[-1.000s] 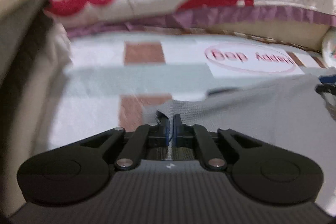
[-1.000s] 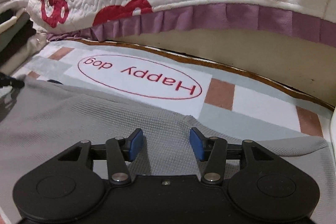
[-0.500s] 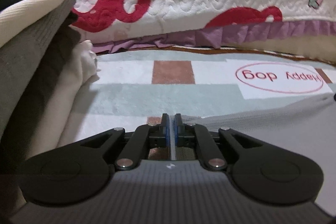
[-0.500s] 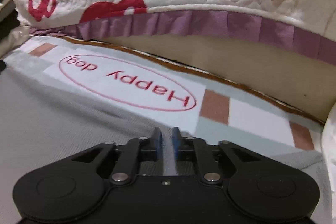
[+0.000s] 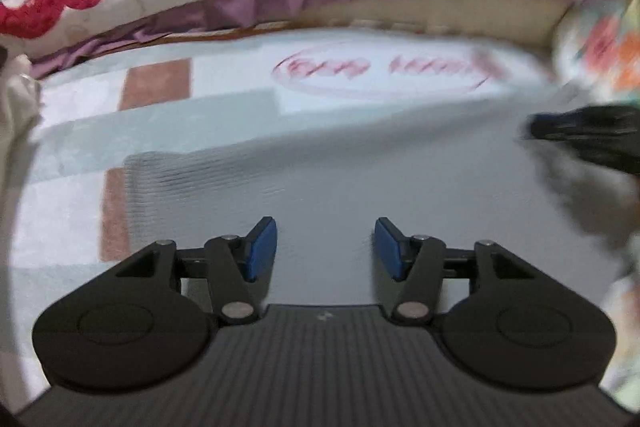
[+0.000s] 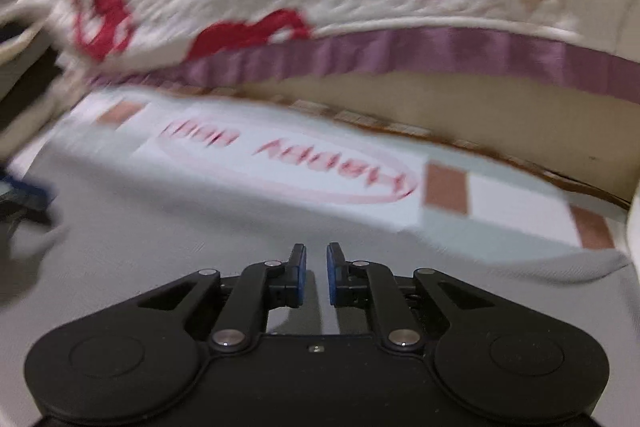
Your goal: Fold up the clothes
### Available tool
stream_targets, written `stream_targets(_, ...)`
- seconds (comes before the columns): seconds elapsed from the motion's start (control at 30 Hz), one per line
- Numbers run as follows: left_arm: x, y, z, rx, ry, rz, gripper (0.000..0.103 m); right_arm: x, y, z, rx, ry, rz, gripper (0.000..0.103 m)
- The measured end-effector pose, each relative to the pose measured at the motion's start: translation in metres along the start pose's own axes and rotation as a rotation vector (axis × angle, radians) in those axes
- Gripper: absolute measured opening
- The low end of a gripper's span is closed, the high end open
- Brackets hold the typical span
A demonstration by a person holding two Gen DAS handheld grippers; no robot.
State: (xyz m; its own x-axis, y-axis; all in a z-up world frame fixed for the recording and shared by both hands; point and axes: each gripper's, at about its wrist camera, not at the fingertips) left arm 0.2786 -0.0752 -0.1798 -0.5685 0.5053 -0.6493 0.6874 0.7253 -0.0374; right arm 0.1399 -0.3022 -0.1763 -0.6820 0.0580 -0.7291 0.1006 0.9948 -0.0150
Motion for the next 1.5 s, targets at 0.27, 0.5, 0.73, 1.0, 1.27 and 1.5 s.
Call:
stream_targets(0.27, -0.007, 0.053, -0.007, -0.112, 0.005, -0.153, 0.051, 0.005, 0.064, -0.030, -0.157, 0.027, -0.160, 0.028)
stream_targets(0.5, 0.006, 0.089, -0.022, -0.084, 0.055, -0.222, 0.064, 0.010, 0.153, -0.045, -0.461, 0.065, -0.331, 0.036)
stream_targets(0.73, 0.014, 0.108, -0.013, 0.076, 0.016, -0.341, 0.070, 0.030, 0.237, -0.040, -0.592, 0.101, -0.616, 0.056)
stream_targets(1.0, 0.010, 0.101, -0.001, 0.057, -0.079, -0.364, 0.070, 0.029, 0.246, -0.014, -0.558, 0.009, -0.521, 0.056)
stream_targets(1.27, 0.002, 0.071, -0.005, -0.017, -0.125, -0.201, 0.013, 0.016, 0.230, -0.032, -0.552, -0.048, -0.382, 0.009)
stream_targets(1.5, -0.024, 0.021, -0.043, -0.020, -0.217, -0.037, 0.011, 0.004, 0.176, -0.055, -0.596, -0.096, -0.095, 0.008)
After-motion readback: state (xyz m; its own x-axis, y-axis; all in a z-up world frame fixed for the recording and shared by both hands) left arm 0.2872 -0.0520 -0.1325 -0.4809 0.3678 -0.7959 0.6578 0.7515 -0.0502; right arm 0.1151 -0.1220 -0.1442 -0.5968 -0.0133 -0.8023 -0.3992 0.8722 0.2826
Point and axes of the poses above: each gripper's, at about its wrist camera, not at the fingertips, and z roughly the way its jaws point, y to its left, x to its underside, and after that the axes turned 3 degrees about -x, right-handed
